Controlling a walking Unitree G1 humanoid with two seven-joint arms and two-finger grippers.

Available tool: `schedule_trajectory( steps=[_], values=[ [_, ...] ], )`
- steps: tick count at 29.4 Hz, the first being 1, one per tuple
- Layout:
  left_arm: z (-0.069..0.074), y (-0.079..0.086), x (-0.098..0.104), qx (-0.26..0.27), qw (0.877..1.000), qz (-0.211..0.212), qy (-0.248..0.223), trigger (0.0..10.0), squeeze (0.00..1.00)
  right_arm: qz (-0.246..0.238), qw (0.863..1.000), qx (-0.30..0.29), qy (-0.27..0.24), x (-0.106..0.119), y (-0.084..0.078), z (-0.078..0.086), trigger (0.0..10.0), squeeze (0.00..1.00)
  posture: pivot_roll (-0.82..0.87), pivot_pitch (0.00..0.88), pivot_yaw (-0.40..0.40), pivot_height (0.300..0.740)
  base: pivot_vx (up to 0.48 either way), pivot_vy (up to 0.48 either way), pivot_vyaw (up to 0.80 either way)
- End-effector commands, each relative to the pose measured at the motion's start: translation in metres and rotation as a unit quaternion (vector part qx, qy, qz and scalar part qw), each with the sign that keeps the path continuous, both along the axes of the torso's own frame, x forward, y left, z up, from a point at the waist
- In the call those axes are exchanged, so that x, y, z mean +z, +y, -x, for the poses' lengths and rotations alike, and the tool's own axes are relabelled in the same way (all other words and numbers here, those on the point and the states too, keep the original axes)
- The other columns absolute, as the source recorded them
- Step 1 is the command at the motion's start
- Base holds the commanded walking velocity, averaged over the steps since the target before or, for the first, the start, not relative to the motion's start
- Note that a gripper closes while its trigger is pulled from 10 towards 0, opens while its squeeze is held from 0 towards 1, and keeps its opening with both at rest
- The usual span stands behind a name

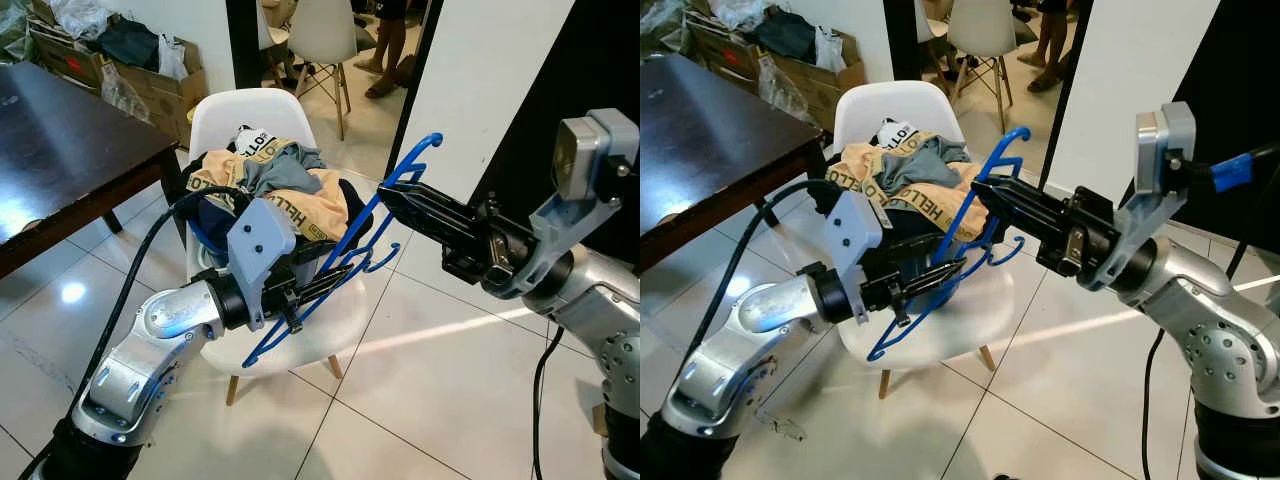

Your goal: Hang hanger

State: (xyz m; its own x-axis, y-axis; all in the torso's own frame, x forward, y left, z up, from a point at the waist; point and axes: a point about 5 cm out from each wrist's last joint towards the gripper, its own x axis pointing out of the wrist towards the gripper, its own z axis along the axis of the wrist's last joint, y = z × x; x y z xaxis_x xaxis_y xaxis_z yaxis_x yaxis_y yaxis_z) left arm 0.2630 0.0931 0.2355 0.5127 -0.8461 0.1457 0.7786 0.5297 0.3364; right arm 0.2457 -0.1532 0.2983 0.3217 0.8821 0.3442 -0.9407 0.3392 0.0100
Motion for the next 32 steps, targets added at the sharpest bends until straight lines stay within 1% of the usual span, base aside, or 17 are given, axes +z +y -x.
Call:
schedule_trajectory(
  steps=[1, 2, 6, 16, 17, 18, 19, 25, 29, 30, 31, 32],
  values=[
    [0.0, 0.001, -0.006, -0.002, 1.0, -0.019, 0.012, 9.2, 0.0, -0.001, 1.0, 0.014, 0.0, 0.0, 0.003, 0.005, 10.0, 0.0, 0.01, 0.134, -0.003, 0.74, 0.0, 0.0, 0.0],
    [-0.001, 0.001, -0.006, 0.002, 1.0, -0.021, 0.013, 0.0, 0.0, -0.001, 1.0, 0.014, 0.0, 0.0, 0.004, 0.005, 10.0, 0.0, 0.0, 0.134, -0.004, 0.74, 0.0, 0.0, 0.0],
    [-0.002, 0.002, -0.008, 0.003, 0.999, -0.029, 0.013, 0.0, 0.0, -0.001, 1.0, 0.014, 0.001, 0.0, 0.004, 0.005, 10.0, 0.0, 0.01, 0.135, -0.004, 0.74, 0.0, 0.0, 0.0],
    [-0.002, 0.004, -0.007, 0.01, 1.0, -0.026, 0.012, 0.0, 0.0, 0.003, 1.0, 0.015, -0.001, 0.0, 0.006, 0.006, 10.0, 0.0, 0.01, 0.135, -0.005, 0.74, 0.0, 0.0, 0.0],
    [-0.003, 0.004, -0.006, 0.012, 1.0, -0.026, 0.011, 0.0, 0.0, -0.011, 1.0, 0.014, 0.01, -0.001, 0.005, 0.005, 10.0, 0.0, 0.01, 0.135, -0.005, 0.74, 0.0, 0.0, 0.0],
    [-0.003, 0.004, -0.006, 0.012, 1.0, -0.026, 0.011, 0.0, 0.0, -0.011, 1.0, 0.014, 0.01, -0.001, 0.005, 0.005, 10.0, 0.0, 0.01, 0.135, -0.005, 0.74, 0.0, 0.0, 0.0],
    [-0.003, 0.004, -0.006, 0.013, 1.0, -0.026, 0.008, 0.0, 0.0, -0.012, 1.0, 0.022, 0.014, -0.002, 0.006, 0.006, 10.0, 1.0, 0.01, 0.135, -0.005, 0.74, 0.0, 0.0, 0.0],
    [-0.004, 0.004, -0.003, 0.013, 1.0, -0.019, 0.006, 0.0, 0.0, -0.008, 1.0, 0.021, 0.014, -0.004, 0.005, 0.007, 10.0, 1.0, 0.01, 0.136, -0.008, 0.74, 0.0, 0.0, 0.0],
    [-0.005, 0.006, -0.001, 0.02, 1.0, -0.016, 0.002, 0.0, 0.0, -0.002, 0.999, 0.035, 0.015, -0.005, 0.004, 0.01, 10.0, 1.0, 0.0, 0.136, -0.008, 0.74, 0.0, 0.0, 0.0],
    [-0.006, 0.007, 0.001, 0.025, 1.0, -0.012, -0.001, 0.0, 0.0, 0.004, 0.999, 0.04, 0.016, -0.007, 0.004, 0.011, 10.0, 1.0, 0.0, 0.136, -0.009, 0.74, 0.0, 0.0, 0.0],
    [-0.009, 0.01, 0.005, 0.035, 0.999, 0.005, -0.006, 0.0, 0.0, 0.028, 0.998, 0.043, 0.027, -0.014, 0.004, 0.013, 10.0, 1.0, 0.0, 0.137, -0.01, 0.74, 0.0, 0.0, 0.0],
    [-0.009, 0.01, 0.005, 0.035, 0.999, 0.005, -0.006, 0.0, 0.0, 0.028, 0.998, 0.043, 0.027, -0.014, 0.004, 0.013, 10.0, 1.0, 0.0, 0.137, -0.01, 0.74, 0.0, 0.0, 0.0]
  ],
)
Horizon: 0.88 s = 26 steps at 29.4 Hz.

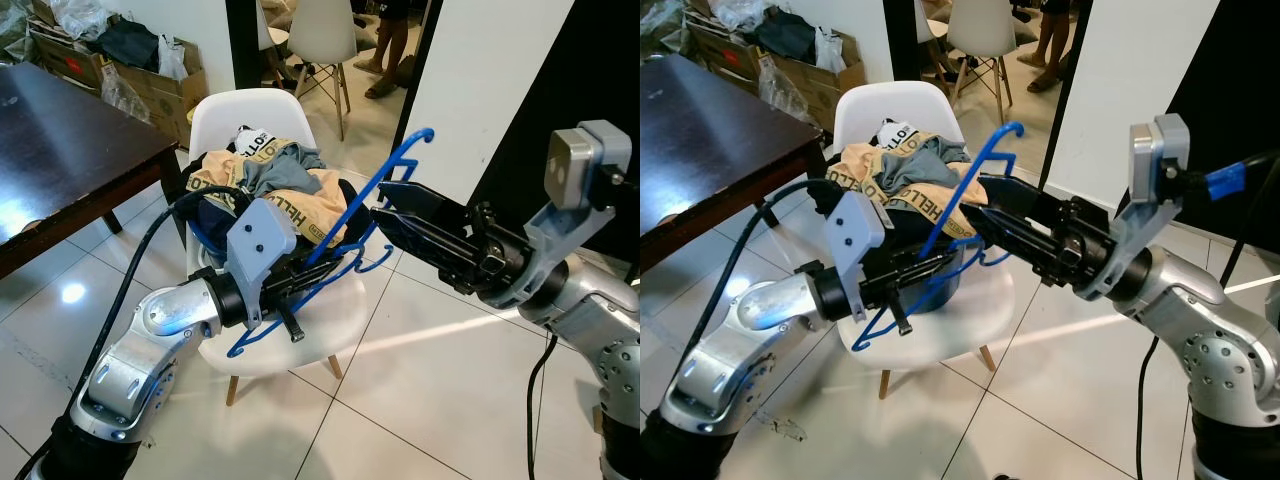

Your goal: Hang hanger

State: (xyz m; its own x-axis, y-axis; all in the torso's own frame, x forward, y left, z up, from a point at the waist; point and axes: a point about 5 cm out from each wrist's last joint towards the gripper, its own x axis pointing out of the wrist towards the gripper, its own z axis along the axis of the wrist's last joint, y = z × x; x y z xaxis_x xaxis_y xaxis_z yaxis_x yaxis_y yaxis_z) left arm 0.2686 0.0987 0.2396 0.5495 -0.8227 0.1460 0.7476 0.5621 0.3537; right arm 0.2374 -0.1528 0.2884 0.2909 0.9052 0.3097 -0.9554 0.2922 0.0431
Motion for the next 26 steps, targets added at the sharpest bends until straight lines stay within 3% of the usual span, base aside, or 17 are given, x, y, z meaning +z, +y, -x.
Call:
schedule_trajectory(
  steps=[1, 4, 5, 6, 7, 11, 12, 13, 15, 16, 17, 18, 19, 20, 21, 23, 26],
  values=[
    [-0.004, 0.005, 0.002, 0.014, 1.0, 0.014, 0.001, 0.0, 0.0, 0.022, 1.0, 0.019, 0.008, -0.006, 0.003, 0.005, 10.0, 1.0, 0.0, 0.137, -0.01, 0.74, 0.0, 0.0, 0.0],
    [-0.005, 0.006, 0.006, 0.02, 1.0, 0.023, -0.005, 0.0, 0.0, 0.068, 0.997, -0.009, 0.034, -0.022, 0.003, 0.0, 10.0, 1.0, 0.0, 0.135, -0.011, 0.74, 0.0, 0.0, 0.0],
    [-0.005, 0.007, 0.009, 0.021, 0.999, 0.029, -0.007, 0.0, 0.0, 0.084, 0.995, -0.015, 0.049, -0.03, 0.003, -0.002, 10.0, 0.43, 0.0, 0.135, -0.011, 0.74, 0.0, 0.0, 0.0],
    [-0.005, 0.007, 0.012, 0.017, 0.999, 0.039, -0.008, 0.0, 0.0, 0.092, 0.994, -0.014, 0.058, -0.035, 0.001, -0.001, 10.0, 0.0, 0.0, 0.135, -0.012, 0.74, 0.0, 0.0, 0.0],
    [-0.003, 0.009, 0.017, 0.006, 0.998, 0.06, -0.005, 1.2, 0.0, 0.081, 0.995, -0.01, 0.06, -0.034, -0.002, 0.0, 10.0, 0.0, 0.0, 0.134, -0.011, 0.74, 0.0, 0.0, 0.0],
    [-0.001, 0.015, 0.025, -0.013, 0.996, 0.087, 0.0, 2.0, 0.0, 0.047, 0.997, -0.004, 0.059, -0.029, -0.01, 0.001, 10.0, 0.0, 0.0, 0.13, -0.013, 0.74, 0.0, 0.0, 0.0],
    [0.002, 0.025, 0.036, -0.038, 0.988, 0.147, 0.01, 3.5, 0.0, -0.005, 0.998, -0.002, 0.06, -0.022, -0.019, 0.001, 10.0, 0.0, 0.0, 0.127, -0.013, 0.74, 0.0, 0.0, 0.0],
    [0.002, 0.025, 0.036, -0.038, 0.988, 0.147, 0.01, 3.5, 0.0, -0.005, 0.998, -0.002, 0.06, -0.022, -0.019, 0.001, 10.0, 0.0, 0.0, 0.127, -0.013, 0.74, 0.0, 0.0, 0.0],
    [0.004, 0.037, 0.051, -0.071, 0.967, 0.244, 0.021, 4.5, 0.0, -0.053, 0.996, -0.007, 0.066, -0.021, -0.026, -0.002, 10.0, 0.0, 0.0, 0.126, -0.013, 0.74, 0.0, 0.0, 0.0],
    [0.004, 0.037, 0.051, -0.071, 0.967, 0.244, 0.021, 4.5, 0.0, -0.053, 0.996, -0.007, 0.066, -0.021, -0.026, -0.002, 10.0, 0.0, 0.0, 0.126, -0.013, 0.74, 0.0, 0.0, 0.0],
    [0.006, 0.045, 0.058, -0.096, 0.949, 0.3, 0.026, 10.0, 0.0, -0.076, 0.994, -0.001, 0.078, -0.024, -0.027, -0.001, 10.0, 0.0, 0.0, 0.123, -0.015, 0.74, 0.0, 0.0, 0.0],
    [0.008, 0.052, 0.063, -0.122, 0.925, 0.359, 0.029, 10.0, 0.0, -0.092, 0.991, 0.011, 0.091, -0.029, -0.026, 0.001, 10.0, 0.0, 0.0, 0.123, -0.014, 0.74, 0.0, 0.0, 0.0],
    [0.008, 0.052, 0.063, -0.122, 0.925, 0.359, 0.029, 10.0, 0.0, -0.092, 0.991, 0.011, 0.091, -0.029, -0.026, 0.001, 10.0, 0.0, 0.0, 0.123, -0.014, 0.74, 0.0, 0.0, 0.0],
    [0.011, 0.055, 0.065, -0.148, 0.9, 0.408, 0.036, 10.0, 0.0, -0.094, 0.99, 0.022, 0.104, -0.036, -0.022, 0.003, 10.0, 0.0, 0.0, 0.124, -0.011, 0.74, 0.0, 0.0, 0.0],
    [0.011, 0.055, 0.065, -0.148, 0.9, 0.408, 0.036, 10.0, 0.0, -0.094, 0.99, 0.022, 0.104, -0.036, -0.022, 0.003, 10.0, 0.0, 0.0, 0.124, -0.011, 0.74, 0.0, 0.0, 0.0],
    [0.014, 0.055, 0.065, -0.183, 0.865, 0.465, 0.049, 10.0, 0.0, -0.088, 0.989, 0.031, 0.117, -0.044, -0.015, 0.005, 10.0, 0.0, 0.0, 0.127, -0.009, 0.74, 0.0, 0.0, 0.0],
    [0.016, 0.047, 0.061, -0.209, 0.834, 0.505, 0.073, 10.0, 0.0, -0.082, 0.989, 0.032, 0.117, -0.048, -0.006, 0.005, 10.0, 0.0, 0.0, 0.128, -0.009, 0.74, 0.0, 0.0, 0.0]
  ],
)
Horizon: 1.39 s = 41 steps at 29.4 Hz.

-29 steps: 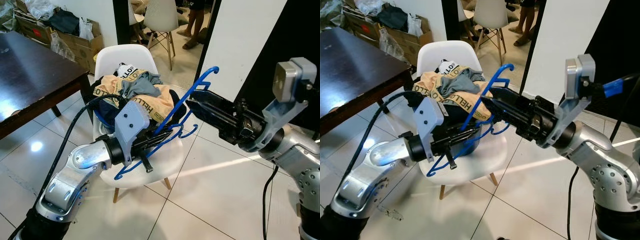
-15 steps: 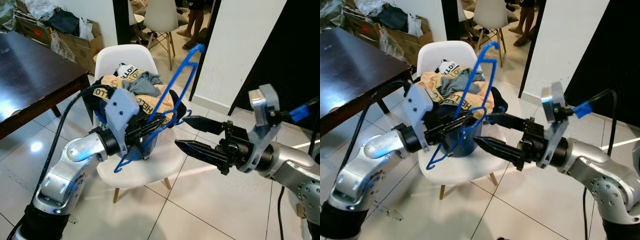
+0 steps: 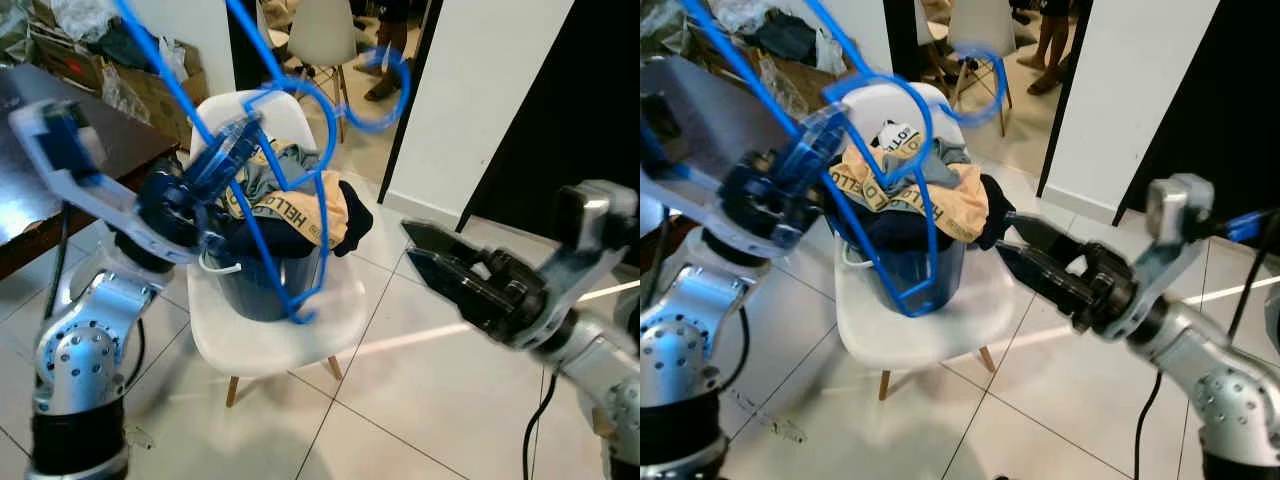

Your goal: Hang hanger

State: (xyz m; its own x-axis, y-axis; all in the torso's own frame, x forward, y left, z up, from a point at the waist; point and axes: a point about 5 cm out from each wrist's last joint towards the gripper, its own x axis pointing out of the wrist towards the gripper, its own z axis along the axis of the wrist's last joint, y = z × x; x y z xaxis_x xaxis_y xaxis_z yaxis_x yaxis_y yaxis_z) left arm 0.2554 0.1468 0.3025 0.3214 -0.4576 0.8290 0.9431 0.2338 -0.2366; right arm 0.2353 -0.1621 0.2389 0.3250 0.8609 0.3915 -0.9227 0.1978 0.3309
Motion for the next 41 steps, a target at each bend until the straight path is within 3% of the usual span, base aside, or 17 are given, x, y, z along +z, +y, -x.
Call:
schedule_trajectory(
  steps=[1, 8, 14, 20, 28, 29, 32, 33, 34, 38, 39, 40, 41],
  values=[
    [0.002, -0.002, -0.002, -0.021, 1.0, 0.019, 0.011, 10.0, 0.0, 0.007, 1.0, 0.001, -0.012, 0.002, 0.004, 0.002, 10.0, 0.0, 0.0, 0.128, -0.009, 0.74, 0.0, 0.0, 0.0],
    [-0.001, -0.036, -0.026, -0.084, 0.993, 0.011, 0.084, 10.0, 0.0, -0.025, 0.999, -0.002, -0.039, 0.017, 0.019, -0.007, 10.0, 0.0, 0.0, 0.13, -0.002, 0.74, 0.0, 0.0, 0.0],
    [-0.002, -0.038, -0.036, -0.103, 0.988, 0.007, 0.114, 10.0, 0.0, -0.042, 0.997, -0.01, -0.062, 0.029, 0.02, -0.011, 10.0, 0.0, 0.0, 0.133, -0.006, 0.74, 0.0, 0.0, 0.0],
    [0.0, -0.038, -0.037, -0.104, 0.988, 0.005, 0.116, 10.0, 0.0, -0.042, 0.997, -0.016, -0.061, 0.03, 0.019, -0.013, 10.0, 0.0, 0.0, 0.133, -0.008, 0.74, 0.0, 0.0, 0.0],
    [0.005, -0.045, -0.041, -0.111, 0.987, -0.013, 0.119, 10.0, 0.0, -0.006, 0.999, -0.036, -0.04, 0.021, 0.024, -0.02, 10.0, 0.0, 0.0, 0.135, -0.009, 0.74, 0.0, 0.0, 0.0],
    [0.005, -0.047, -0.042, -0.115, 0.986, -0.015, 0.12, 10.0, 0.0, -0.008, 0.998, -0.037, -0.04, 0.022, 0.024, -0.021, 8.6, 0.0, 0.0, 0.134, -0.009, 0.74, 0.0, 0.0, 0.0],
    [0.006, -0.049, -0.042, -0.117, 0.986, -0.017, 0.121, 10.0, 0.0, -0.01, 0.998, -0.038, -0.04, 0.022, 0.025, -0.021, 8.6, 0.0, 0.0, 0.134, -0.009, 0.74, 0.0, 0.0, 0.0],
    [0.006, -0.05, -0.044, -0.117, 0.985, -0.024, 0.124, 10.0, 0.0, -0.002, 0.998, -0.039, -0.042, 0.022, 0.026, -0.022, 3.9, 0.0, 0.0, 0.134, -0.008, 0.74, 0.0, 0.0, 0.0],
    [0.007, -0.052, -0.046, -0.118, 0.984, -0.029, 0.127, 10.0, 0.0, 0.003, 0.998, -0.039, -0.042, 0.021, 0.026, -0.022, 2.7, 0.0, 0.0, 0.134, -0.01, 0.74, 0.0, 0.0, 0.0],
    [0.009, -0.054, -0.048, -0.121, 0.983, -0.04, 0.129, 10.0, 0.0, 0.002, 0.998, -0.034, -0.043, 0.021, 0.028, -0.022, 2.7, 0.0, 0.0, 0.135, -0.009, 0.74, 0.0, 0.0, 0.0],
    [0.009, -0.054, -0.049, -0.122, 0.983, -0.041, 0.131, 10.0, 0.0, 0.001, 0.999, -0.032, -0.044, 0.022, 0.028, -0.022, 4.4, 0.0, 0.0, 0.135, -0.008, 0.74, 0.0, 0.0, 0.0],
    [0.009, -0.055, -0.049, -0.122, 0.983, -0.042, 0.132, 10.0, 0.0, 0.001, 0.999, -0.031, -0.045, 0.022, 0.029, -0.022, 3.5, 0.0, 0.0, 0.135, -0.01, 0.74, 0.0, 0.0, 0.0],
    [0.009, -0.055, -0.05, -0.121, 0.983, -0.042, 0.133, 10.0, 0.0, 0.002, 0.999, -0.03, -0.045, 0.022, 0.029, -0.022, 3.5, 0.0, 0.0, 0.135, -0.01, 0.74, 0.0, 0.0, 0.0]
  ],
)
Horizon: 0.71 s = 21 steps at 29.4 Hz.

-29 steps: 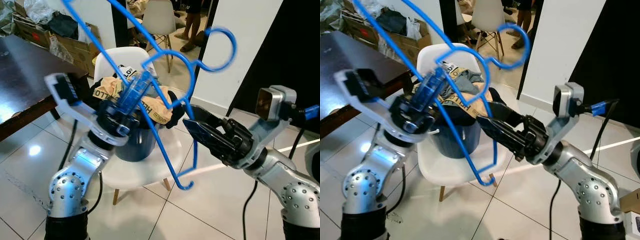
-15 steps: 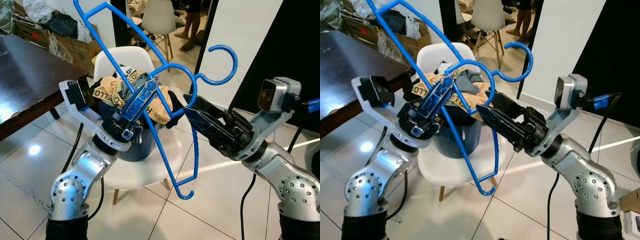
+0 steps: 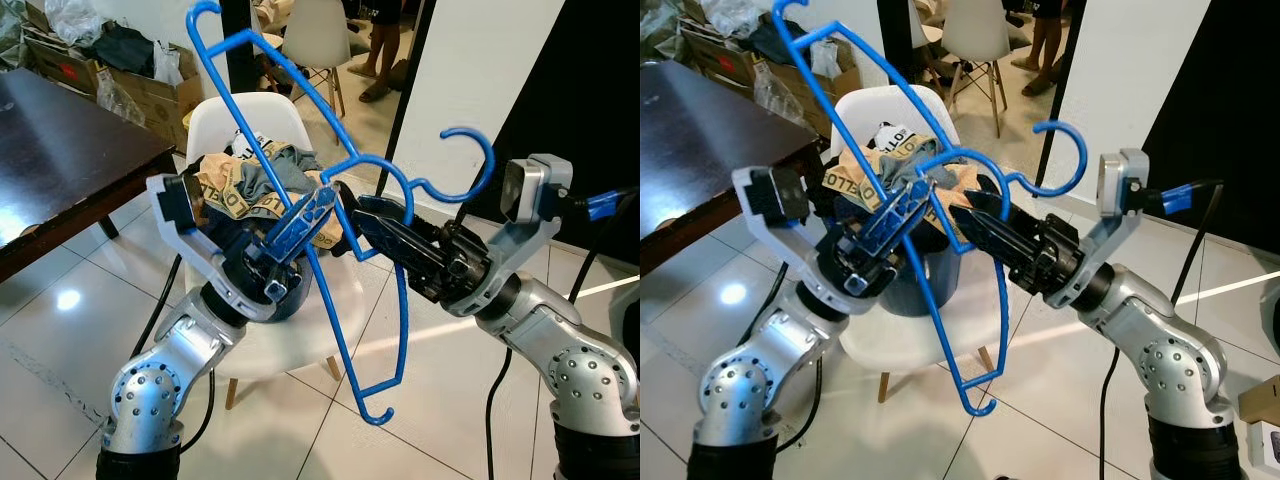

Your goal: Hang hanger

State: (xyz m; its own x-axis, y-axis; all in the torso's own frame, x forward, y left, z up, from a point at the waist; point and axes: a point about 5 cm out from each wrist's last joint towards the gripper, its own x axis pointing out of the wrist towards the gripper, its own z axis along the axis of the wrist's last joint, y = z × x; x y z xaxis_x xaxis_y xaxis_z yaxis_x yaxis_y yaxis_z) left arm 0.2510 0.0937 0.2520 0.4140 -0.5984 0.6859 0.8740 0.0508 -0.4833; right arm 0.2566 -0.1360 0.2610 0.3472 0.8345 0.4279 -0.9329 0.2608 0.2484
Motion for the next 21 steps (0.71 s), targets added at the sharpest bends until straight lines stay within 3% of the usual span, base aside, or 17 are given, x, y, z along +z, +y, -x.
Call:
schedule_trajectory(
  steps=[1, 2, 16, 17, 20, 21],
  values=[
    [0.0045, -0.0018, 0.0009, -0.009, 1.0, -0.004, -0.006, 10.0, 0.0, 0.006, 1.0, 0.005, 0.0, -0.0004, 0.0032, -0.0002, 3.5, 0.0, 0.0, 0.135, -0.01, 0.74, 0.0, 0.0, 0.0],
    [0.0045, -0.0018, 0.0007, -0.009, 1.0, -0.004, -0.006, 10.0, 0.0, 0.007, 1.0, 0.006, 0.001, -0.0009, 0.0037, -0.0001, 0.0, 0.0, 0.0, 0.135, -0.01, 0.74, 0.0, 0.0, 0.0],
    [-0.0019, 0.0051, -0.0031, 0.013, 1.0, -0.021, -0.002, 10.0, 0.0, 0.012, 1.0, 0.014, 0.003, -0.0041, 0.0044, 0.002, 0.0, 0.0, 0.0, 0.134, -0.01, 0.74, 0.0, 0.0, 0.0],
    [-0.0029, 0.0045, -0.0045, 0.015, 1.0, -0.022, 0.005, 10.0, 0.3, 0.012, 1.0, 0.01, 0.004, -0.0046, 0.004, 0.0012, 0.0, 0.0, 0.0, 0.133, -0.012, 0.74, 0.0, 0.0, 0.0],
    [-0.0035, 0.004, -0.0055, 0.017, 1.0, -0.022, 0.01, 10.0, 0.3, 0.012, 1.0, 0.007, 0.004, -0.005, 0.0037, 0.0007, 0.0, 0.0, 0.0, 0.133, -0.012, 0.74, 0.0, 0.0, 0.0],
    [-0.003, 0.0039, -0.0055, 0.014, 1.0, -0.019, 0.01, 10.0, 1.0, 0.011, 1.0, 0.003, 0.005, -0.0053, 0.0032, 0.0, 0.0, 0.0, 0.0, 0.132, -0.012, 0.74, 0.0, 0.0, 0.0]
  ],
)
